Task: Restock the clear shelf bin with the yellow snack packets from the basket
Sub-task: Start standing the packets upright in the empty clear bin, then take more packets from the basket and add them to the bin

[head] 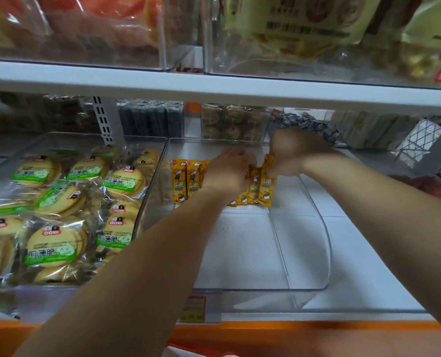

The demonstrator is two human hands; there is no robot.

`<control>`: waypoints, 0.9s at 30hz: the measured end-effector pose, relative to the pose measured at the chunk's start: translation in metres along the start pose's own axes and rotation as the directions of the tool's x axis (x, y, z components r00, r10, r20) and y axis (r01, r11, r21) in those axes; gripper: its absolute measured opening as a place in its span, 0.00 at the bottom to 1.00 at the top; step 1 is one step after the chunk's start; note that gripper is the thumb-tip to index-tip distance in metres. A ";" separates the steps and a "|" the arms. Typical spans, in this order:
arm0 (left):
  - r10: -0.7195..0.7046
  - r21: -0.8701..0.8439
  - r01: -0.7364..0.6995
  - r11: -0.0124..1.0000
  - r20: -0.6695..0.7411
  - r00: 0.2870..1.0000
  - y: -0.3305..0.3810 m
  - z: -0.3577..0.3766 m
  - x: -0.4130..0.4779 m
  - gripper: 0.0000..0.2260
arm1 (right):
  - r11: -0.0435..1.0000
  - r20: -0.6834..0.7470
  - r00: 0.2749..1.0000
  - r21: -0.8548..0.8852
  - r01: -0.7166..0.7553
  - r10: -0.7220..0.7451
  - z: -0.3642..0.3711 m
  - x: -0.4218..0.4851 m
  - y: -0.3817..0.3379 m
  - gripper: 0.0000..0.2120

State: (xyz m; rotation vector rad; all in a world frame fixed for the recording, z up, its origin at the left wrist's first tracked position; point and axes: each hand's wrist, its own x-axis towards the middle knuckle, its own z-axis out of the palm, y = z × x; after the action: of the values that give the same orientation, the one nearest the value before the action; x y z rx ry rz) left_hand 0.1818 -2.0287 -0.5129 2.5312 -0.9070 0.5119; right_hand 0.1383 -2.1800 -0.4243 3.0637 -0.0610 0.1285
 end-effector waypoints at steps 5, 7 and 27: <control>-0.029 -0.059 0.030 0.998 0.015 0.999 -0.001 -0.001 -0.001 0.11 | 0.991 -0.074 0.997 -0.135 -0.019 0.009 0.012 0.009 -0.002 0.08; -0.035 -0.078 0.036 0.996 0.013 0.999 -0.002 -0.001 -0.001 0.11 | 0.986 -0.067 0.998 -0.166 -0.001 -0.010 0.017 0.014 -0.001 0.08; 0.115 0.136 -0.135 0.981 0.141 0.983 0.017 -0.002 0.007 0.35 | 0.667 -0.087 0.996 0.740 0.085 -0.030 0.032 -0.158 0.003 0.39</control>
State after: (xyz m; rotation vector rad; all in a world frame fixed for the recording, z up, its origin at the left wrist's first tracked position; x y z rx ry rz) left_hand 0.1753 -2.0435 -0.5042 2.6776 -1.1209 0.4677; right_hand -0.0161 -2.1795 -0.4690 3.8830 0.1331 0.3303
